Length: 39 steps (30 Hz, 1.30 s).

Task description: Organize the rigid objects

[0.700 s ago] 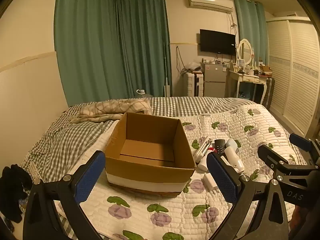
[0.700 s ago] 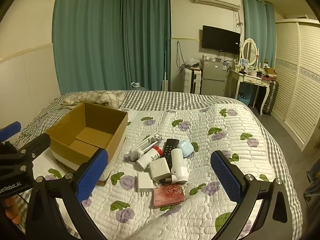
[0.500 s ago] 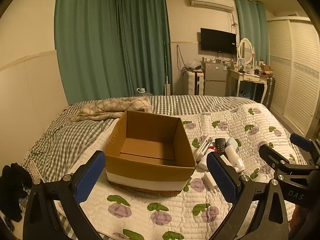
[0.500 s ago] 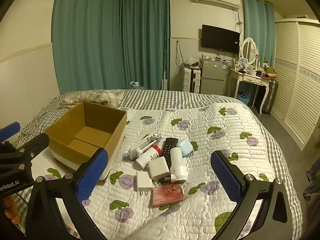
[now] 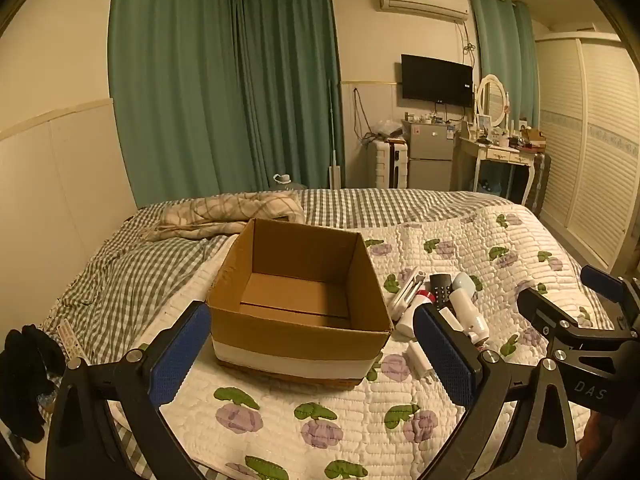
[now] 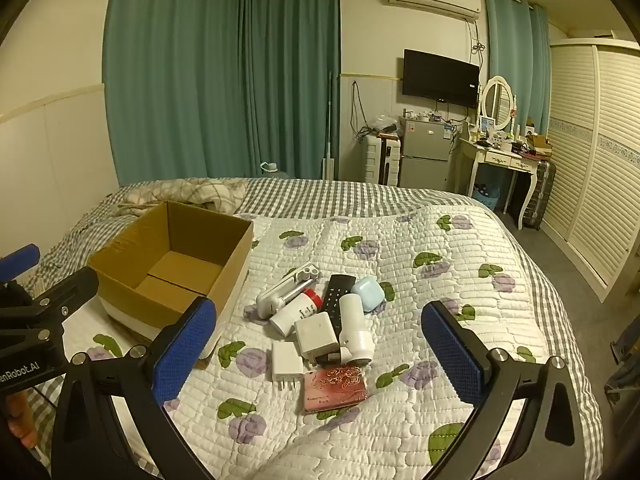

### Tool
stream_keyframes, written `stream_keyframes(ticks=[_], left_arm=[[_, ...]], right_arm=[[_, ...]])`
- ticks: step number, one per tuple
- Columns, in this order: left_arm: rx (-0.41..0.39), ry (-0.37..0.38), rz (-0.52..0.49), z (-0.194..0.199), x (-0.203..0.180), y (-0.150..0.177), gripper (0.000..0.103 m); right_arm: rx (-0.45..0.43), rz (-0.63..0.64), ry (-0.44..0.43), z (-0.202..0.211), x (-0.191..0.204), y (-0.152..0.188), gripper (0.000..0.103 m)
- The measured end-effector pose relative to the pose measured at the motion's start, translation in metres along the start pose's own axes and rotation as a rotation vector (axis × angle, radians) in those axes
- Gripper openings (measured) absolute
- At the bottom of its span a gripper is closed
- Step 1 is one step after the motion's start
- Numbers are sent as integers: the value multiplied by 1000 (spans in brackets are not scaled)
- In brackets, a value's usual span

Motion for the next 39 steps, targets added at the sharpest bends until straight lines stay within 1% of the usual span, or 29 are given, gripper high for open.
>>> stream_keyframes(ticks=[3, 5, 39], left_arm=[[4, 2, -1, 0, 0, 0, 103], [3, 2, -2, -1, 0, -1, 103], [-3, -2, -8, 2, 0, -5, 103]], right_arm=[[1, 0, 0, 1, 1, 0, 103], [1, -1, -1, -4, -6, 4, 103], [8, 3, 1, -3, -4, 5, 103]])
Point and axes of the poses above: each gripper's, at about its wrist camera, not at the fingertips, and z roughly against the way its jaws point, x to its left, y to its underside, the point moved 10 cm from there along -z, roughly the way its jaws point, and after that the axes turned 15 degrees about y, right-handed, at the moved point
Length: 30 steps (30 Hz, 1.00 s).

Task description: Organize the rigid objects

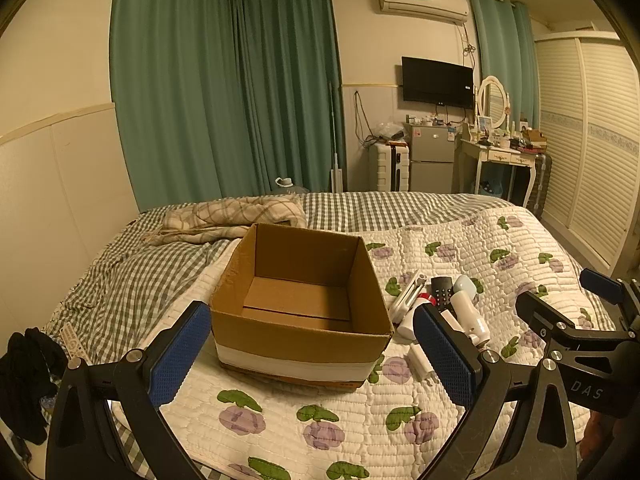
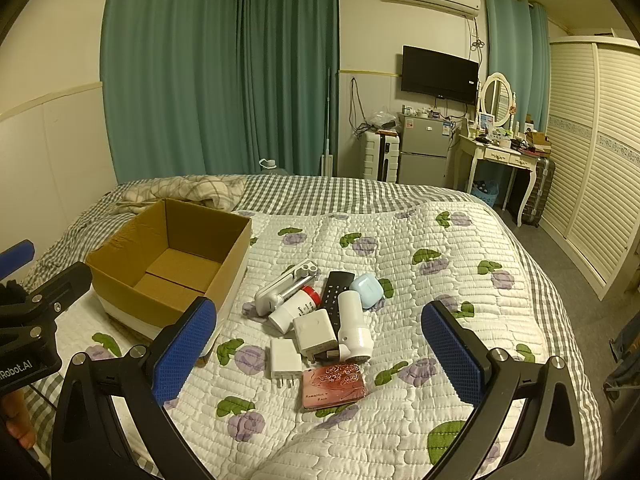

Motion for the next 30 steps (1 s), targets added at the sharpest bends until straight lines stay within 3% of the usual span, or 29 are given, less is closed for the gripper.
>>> stream_keyframes(ticks=[30], left_arm=[[8, -12, 4, 3, 6, -2, 103]], right_arm=[[8, 8, 3, -1, 4, 5, 103]])
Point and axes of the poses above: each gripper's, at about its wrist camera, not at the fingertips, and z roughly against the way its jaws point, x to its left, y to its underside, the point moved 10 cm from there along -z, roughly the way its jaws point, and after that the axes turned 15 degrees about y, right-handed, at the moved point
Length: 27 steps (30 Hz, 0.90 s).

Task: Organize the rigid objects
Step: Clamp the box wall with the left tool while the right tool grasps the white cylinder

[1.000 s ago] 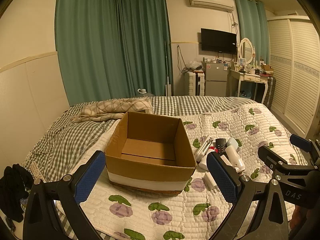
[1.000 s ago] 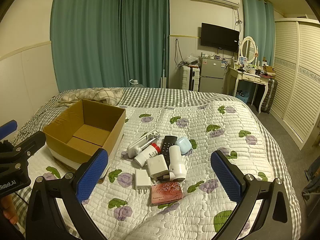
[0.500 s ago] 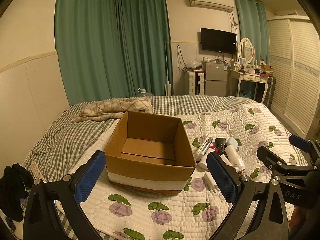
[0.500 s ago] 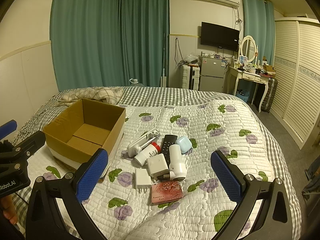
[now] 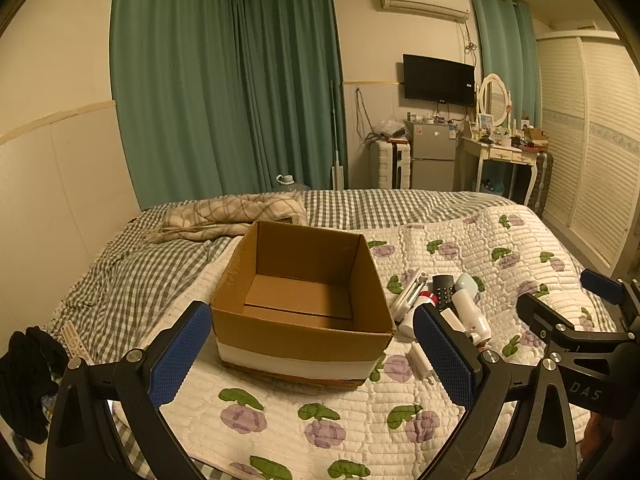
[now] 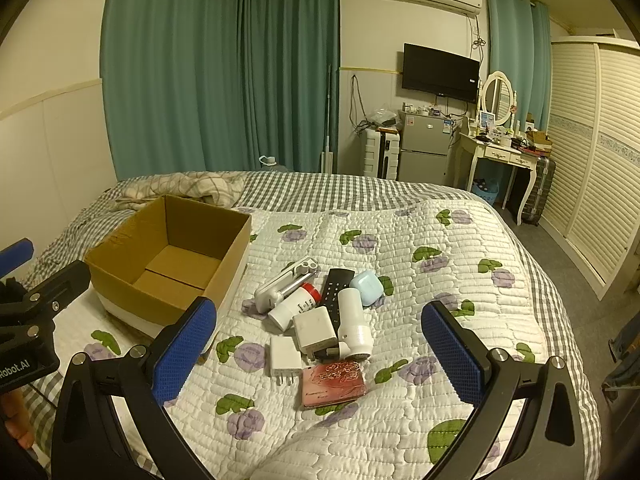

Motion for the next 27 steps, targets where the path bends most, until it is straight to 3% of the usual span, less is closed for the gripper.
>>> stream_keyframes(ticks=[8, 13, 19, 27], left_arm=[[53, 5, 4, -9, 24, -12, 103], [166, -75, -33, -32, 71, -15, 102], [333, -130, -2, -67, 121, 2, 101], [484, -117, -12, -107, 126, 21, 100]], right_arm=[[-19, 57, 0, -3, -5, -18, 103], [-16, 132, -4, -14, -10, -28, 103], [22, 198, -18, -37, -9, -25, 103], [80, 222, -57, -69, 2, -11, 103]])
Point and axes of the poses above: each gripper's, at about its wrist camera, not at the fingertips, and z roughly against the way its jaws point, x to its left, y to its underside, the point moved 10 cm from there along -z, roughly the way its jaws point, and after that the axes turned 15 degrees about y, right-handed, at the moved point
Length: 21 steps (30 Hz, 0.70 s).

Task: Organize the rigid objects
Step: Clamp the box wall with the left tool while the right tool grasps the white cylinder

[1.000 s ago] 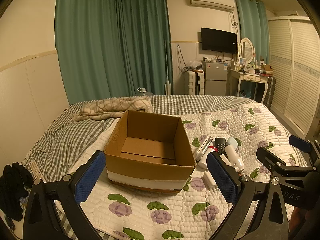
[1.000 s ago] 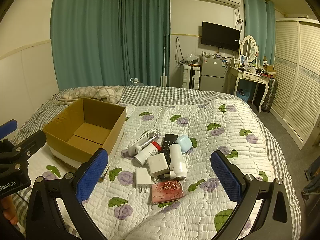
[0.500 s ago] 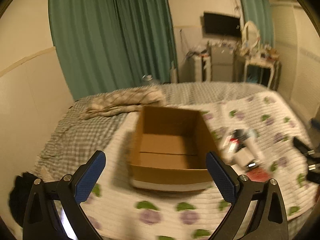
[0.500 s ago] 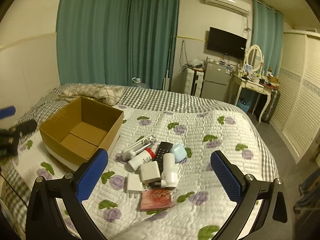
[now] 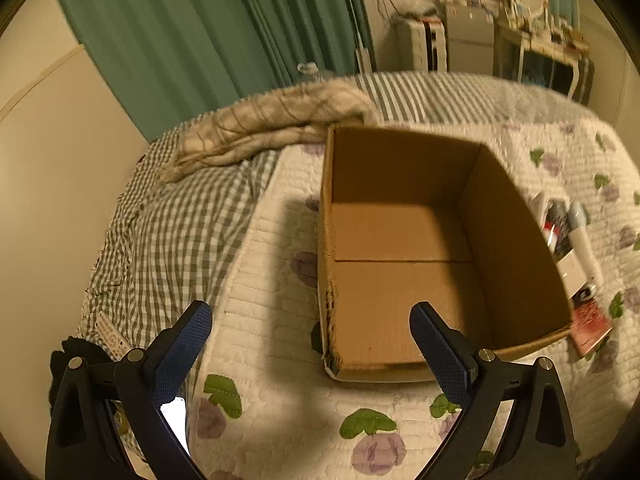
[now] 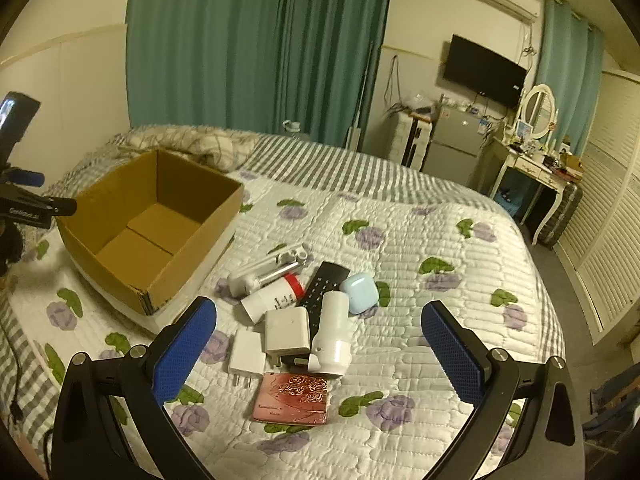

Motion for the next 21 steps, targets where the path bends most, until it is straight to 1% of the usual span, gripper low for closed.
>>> stream_keyframes(ticks=[1, 3, 5, 6, 7, 8, 9, 10, 11, 15, 21], left_arm=[[17, 1, -14, -4, -2, 0, 97], [57, 9, -35, -12, -7, 3, 87], [93, 38, -38, -20, -10, 5, 52], [113, 67, -33, -23, -12, 5, 46], [127, 84, -26, -26, -13, 5, 32], [131, 70, -27, -27, -12, 5, 26], [129, 49, -38, -27, -11, 3, 22], [126, 21, -53, -27, -8, 2, 14], [124, 4, -58, -26, -6, 2, 9], [133, 30, -43, -28, -3, 1, 8], [148, 14, -66, -29, -5, 0, 8]], right_arm=[[4, 5, 1, -5, 1, 1, 103], [18, 10, 8, -15, -1, 1, 103], [29, 26, 13, -25, -2, 1, 103], [33, 38, 19, -29, -3, 1, 103], [36, 56, 28, -35, -3, 1, 103], [38, 70, 34, -39, -3, 1, 103], [42, 83, 35, -44, -4, 1, 103], [50, 95, 33, -50, -3, 2, 103], [58, 103, 30, -55, -2, 4, 103], [107, 123, 11, -75, 4, 16, 103], [217, 126, -6, -105, 5, 47, 103]])
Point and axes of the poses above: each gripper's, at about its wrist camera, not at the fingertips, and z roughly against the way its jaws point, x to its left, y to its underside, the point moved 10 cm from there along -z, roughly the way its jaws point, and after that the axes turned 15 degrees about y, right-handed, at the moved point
